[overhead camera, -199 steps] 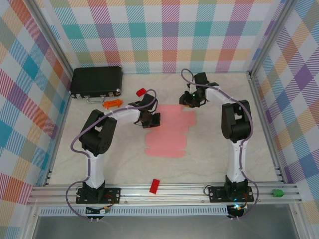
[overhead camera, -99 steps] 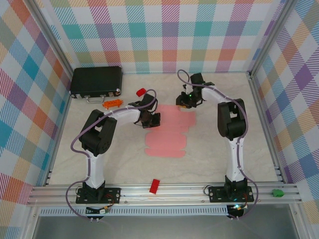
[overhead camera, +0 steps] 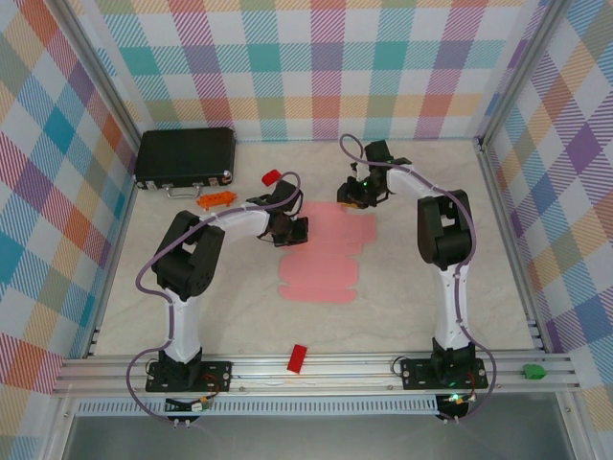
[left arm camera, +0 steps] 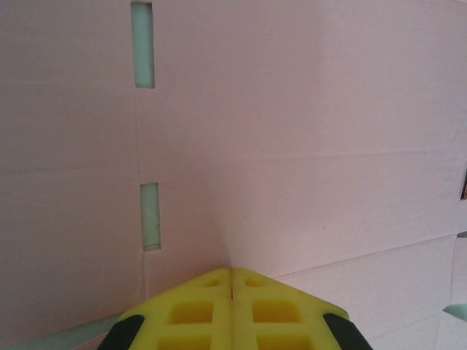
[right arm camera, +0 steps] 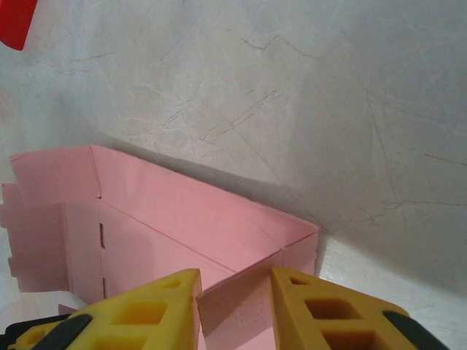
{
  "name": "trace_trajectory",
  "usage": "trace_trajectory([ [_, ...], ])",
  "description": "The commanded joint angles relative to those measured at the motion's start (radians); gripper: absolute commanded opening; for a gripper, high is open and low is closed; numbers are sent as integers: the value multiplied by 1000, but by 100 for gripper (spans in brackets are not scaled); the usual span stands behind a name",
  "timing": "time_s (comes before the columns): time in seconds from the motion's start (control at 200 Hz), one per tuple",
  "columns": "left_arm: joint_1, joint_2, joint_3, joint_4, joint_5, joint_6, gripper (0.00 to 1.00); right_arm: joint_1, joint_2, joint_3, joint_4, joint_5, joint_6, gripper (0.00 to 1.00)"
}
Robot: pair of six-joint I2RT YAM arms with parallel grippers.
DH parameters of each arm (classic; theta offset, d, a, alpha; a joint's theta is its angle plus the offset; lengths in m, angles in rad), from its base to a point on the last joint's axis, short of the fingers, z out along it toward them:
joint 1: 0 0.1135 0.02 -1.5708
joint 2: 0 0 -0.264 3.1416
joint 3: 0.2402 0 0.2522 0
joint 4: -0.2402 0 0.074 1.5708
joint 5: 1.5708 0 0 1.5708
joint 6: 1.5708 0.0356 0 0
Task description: Fold the paper box
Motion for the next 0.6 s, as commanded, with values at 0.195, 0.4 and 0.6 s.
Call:
trace_trajectory([
  [0.195, 2, -6, 76, -57, 24, 2, 3, 7, -194, -112, 16, 116, -2, 38],
  [0.4, 2, -63, 105, -73, 21, 3, 23, 9, -325, -260, 50, 155, 1, 39],
  [0.6, 3, -178, 21, -83, -117, 3, 31, 31, -403, -379, 71, 95, -9, 39],
])
